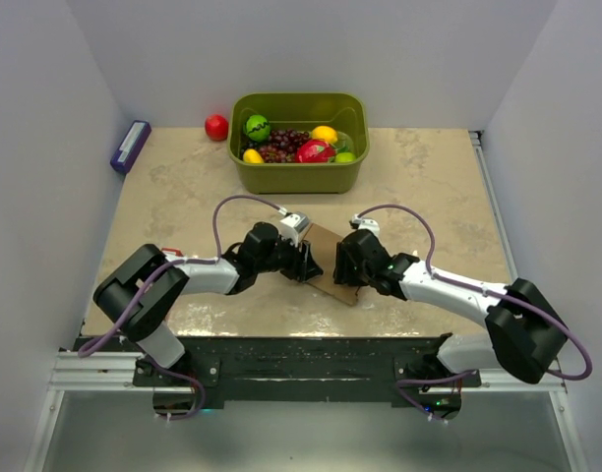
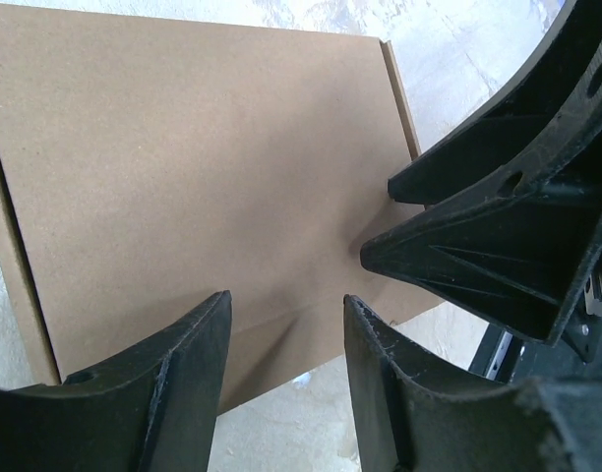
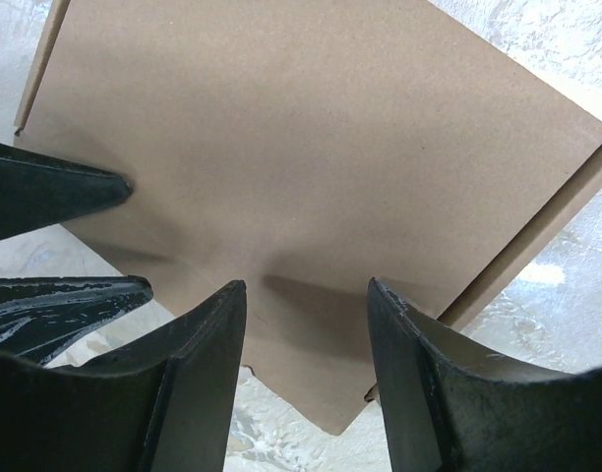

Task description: Fold the paper box

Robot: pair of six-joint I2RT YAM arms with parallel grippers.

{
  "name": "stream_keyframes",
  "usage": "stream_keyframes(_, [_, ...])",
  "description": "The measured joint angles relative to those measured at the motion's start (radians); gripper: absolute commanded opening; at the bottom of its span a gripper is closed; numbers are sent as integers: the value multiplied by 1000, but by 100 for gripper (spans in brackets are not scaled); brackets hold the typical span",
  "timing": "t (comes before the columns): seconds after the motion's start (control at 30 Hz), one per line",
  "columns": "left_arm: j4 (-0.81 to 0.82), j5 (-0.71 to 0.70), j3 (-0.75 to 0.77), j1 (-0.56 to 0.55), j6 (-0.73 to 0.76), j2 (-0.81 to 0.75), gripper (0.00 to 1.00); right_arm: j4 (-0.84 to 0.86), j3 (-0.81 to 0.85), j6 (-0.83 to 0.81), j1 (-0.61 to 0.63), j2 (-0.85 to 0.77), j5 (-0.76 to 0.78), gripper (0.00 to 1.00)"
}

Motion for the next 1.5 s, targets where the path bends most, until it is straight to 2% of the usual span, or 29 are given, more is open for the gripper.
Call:
stream_keyframes(0.23, [22, -2, -6, 1, 0, 5, 54, 11, -2, 2, 0, 5, 1, 56])
stream_keyframes(0.33, [22, -2, -6, 2, 0, 5, 59, 11, -2, 2, 0, 3, 2, 60])
stream_keyframes(0.43, [20, -1, -6, 3, -1, -4, 74, 5, 3, 1, 0, -5, 2, 65])
stream_keyframes(0.57, [-12, -16, -6, 3, 2, -47, 86, -74, 50, -14, -3, -26, 6, 80])
stream_keyframes(0.67, [-69, -32, 10, 5, 5, -103, 89, -113, 100, -35, -27, -66, 0, 92])
stream_keyframes(0.8, [-210, -32, 98, 27, 22, -175, 91, -122, 124, -68, -137, -143, -67, 97])
stream_keyframes(0.97, [-357, 42, 221, 121, 44, -244, 91, -125, 85, -91, -291, -206, -137, 97])
stream_keyframes(1.17, [-460, 172, 320, 285, 74, -247, 89, -76, -50, -64, -352, -198, -259, 93])
stream_keyframes(1.5, [-526, 155, 319, 303, 180, -268, 89, 56, -184, 57, -372, -131, -359, 87])
